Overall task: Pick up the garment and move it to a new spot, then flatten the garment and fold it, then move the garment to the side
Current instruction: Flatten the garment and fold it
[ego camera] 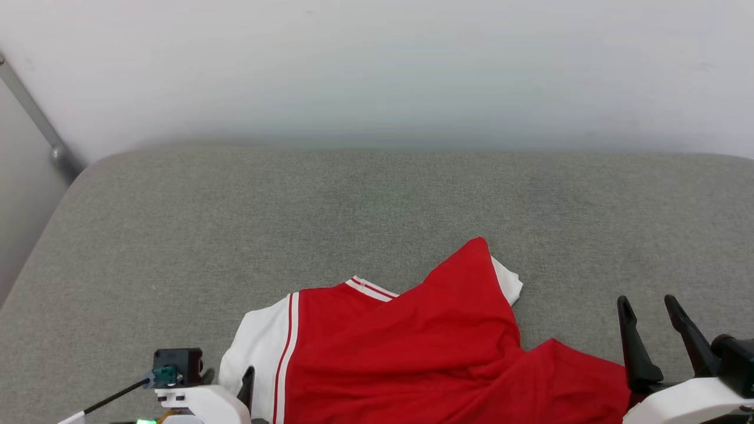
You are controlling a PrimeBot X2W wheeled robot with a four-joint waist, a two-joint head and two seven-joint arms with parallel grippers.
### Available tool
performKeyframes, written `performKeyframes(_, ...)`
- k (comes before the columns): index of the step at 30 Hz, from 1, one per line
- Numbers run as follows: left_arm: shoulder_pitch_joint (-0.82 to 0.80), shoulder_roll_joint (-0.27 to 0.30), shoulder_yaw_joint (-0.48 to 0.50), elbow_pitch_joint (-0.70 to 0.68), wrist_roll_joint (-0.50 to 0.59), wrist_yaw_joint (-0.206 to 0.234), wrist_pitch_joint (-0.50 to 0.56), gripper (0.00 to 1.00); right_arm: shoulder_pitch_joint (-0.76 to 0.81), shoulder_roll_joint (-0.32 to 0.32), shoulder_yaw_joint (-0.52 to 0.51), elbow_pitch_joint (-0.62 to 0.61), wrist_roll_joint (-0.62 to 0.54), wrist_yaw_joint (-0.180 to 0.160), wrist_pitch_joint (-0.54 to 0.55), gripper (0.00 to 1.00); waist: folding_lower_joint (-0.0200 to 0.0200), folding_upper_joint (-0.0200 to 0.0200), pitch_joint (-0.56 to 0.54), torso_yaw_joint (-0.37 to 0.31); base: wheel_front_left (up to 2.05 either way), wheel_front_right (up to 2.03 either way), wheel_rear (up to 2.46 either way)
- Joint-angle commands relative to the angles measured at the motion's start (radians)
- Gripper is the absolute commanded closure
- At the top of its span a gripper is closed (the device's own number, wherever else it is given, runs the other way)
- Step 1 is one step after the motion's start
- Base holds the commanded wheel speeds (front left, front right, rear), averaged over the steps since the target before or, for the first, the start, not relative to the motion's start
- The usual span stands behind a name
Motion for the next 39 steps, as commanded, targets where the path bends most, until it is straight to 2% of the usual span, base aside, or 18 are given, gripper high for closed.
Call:
performKeyframes(1,-0.012,-0.004,0.005,-0.012,0.024,0.006,-0.044,0.0,0.007,0.001,0.0,-0.005,-0.001,0.0,0.004,0.0,0.0,0.0,-0.007,-0.003,0.0,0.0,0.0)
performKeyframes(12,-0.061,-0.033,0.056,-0.074,0.134,0.023,-0.37,0.0,0.028,0.001,-0.025,0.006,0.001,0.0,0.051,0.0,0.0,0.0,-0.039,-0.01,0.0,0.0,0.0)
performKeyframes(16,-0.057,-0.045,0.07,-0.102,0.148,0.032,-0.406,0.0,0.033,0.001,-0.04,0.033,0.006,0.0,0.095,0.0,0.0,0.0,-0.043,-0.006,0.0,0.0,0.0)
performKeyframes(21,-0.05,-0.059,0.076,-0.154,0.172,0.033,-0.427,0.0,-0.024,-0.013,-0.041,0.116,0.042,0.0,0.255,0.0,0.0,0.0,-0.032,0.017,0.0,0.0,0.0)
performKeyframes(31,-0.094,-0.086,0.053,-0.203,0.204,0.02,-0.433,0.0,-0.233,-0.131,0.163,0.251,0.155,0.0,0.625,0.0,0.0,0.0,0.073,0.088,0.0,0.0,0.0)
performKeyframes(35,-0.121,-0.1,0.046,-0.182,0.206,0.0,-0.434,0.0,-0.324,-0.17,0.225,0.333,0.193,0.0,0.701,0.0,0.0,0.0,0.113,0.113,0.0,0.0,0.0)
performKeyframes(39,-0.138,-0.117,0.037,-0.159,0.211,-0.014,-0.437,0.0,-0.361,-0.176,0.267,0.441,0.221,0.0,0.753,0.0,0.0,0.0,0.133,0.134,0.0,0.0,0.0)
